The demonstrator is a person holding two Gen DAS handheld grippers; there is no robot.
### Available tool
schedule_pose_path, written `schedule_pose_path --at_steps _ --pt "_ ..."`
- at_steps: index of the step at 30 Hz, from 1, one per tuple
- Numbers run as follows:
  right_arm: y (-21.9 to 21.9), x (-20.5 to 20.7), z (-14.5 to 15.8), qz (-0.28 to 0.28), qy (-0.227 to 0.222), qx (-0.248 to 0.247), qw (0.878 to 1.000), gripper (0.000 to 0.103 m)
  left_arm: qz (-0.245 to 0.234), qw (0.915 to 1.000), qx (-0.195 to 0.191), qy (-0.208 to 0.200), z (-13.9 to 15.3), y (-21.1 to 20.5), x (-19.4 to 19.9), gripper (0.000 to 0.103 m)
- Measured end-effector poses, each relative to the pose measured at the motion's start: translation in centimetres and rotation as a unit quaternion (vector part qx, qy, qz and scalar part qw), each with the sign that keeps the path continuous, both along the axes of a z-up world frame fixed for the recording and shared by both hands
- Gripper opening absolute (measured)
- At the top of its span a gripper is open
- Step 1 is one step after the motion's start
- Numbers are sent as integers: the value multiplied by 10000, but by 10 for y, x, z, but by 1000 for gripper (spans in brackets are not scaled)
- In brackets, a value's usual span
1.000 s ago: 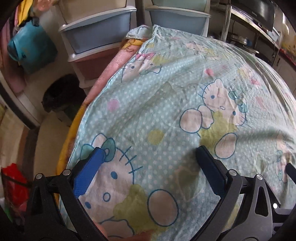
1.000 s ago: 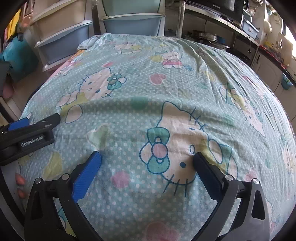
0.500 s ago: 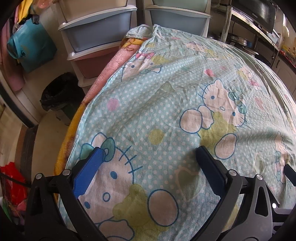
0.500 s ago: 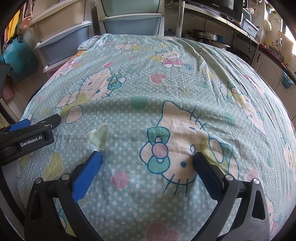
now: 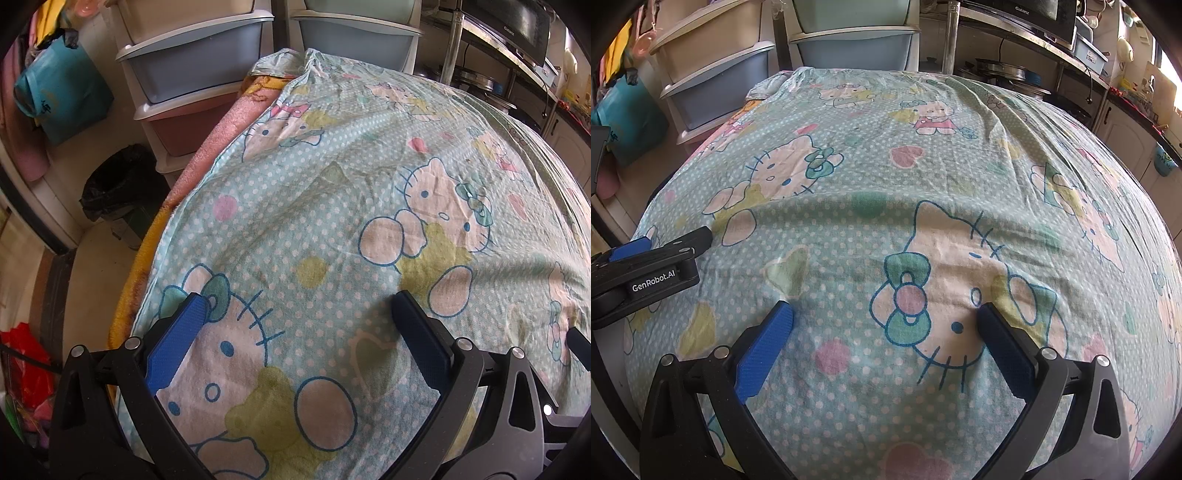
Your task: Collect trash
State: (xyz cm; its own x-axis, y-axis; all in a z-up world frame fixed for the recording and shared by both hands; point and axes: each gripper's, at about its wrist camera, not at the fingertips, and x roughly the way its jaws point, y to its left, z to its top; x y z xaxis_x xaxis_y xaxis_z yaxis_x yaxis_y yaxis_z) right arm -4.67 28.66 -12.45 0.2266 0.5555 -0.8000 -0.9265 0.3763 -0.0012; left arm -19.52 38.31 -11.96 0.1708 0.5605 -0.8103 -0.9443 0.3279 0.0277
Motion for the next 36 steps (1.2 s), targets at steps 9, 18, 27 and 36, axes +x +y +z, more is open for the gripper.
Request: schedule_pose_path --at_steps 9,18,27,36 --pt "1 1 1 -1 -1 1 10000 98 0 10000 0 -1 0 0 0 94" --pt "0 0 0 -2 -1 2 10000 98 -1 10000 -1 -2 0 0 0 94" --pt "1 0 0 -3 0 3 10000 98 -1 10000 -1 0 0 -1 0 94" --pt "0 0 0 -4 0 4 10000 98 -1 10000 -1 -1 0 -1 0 94"
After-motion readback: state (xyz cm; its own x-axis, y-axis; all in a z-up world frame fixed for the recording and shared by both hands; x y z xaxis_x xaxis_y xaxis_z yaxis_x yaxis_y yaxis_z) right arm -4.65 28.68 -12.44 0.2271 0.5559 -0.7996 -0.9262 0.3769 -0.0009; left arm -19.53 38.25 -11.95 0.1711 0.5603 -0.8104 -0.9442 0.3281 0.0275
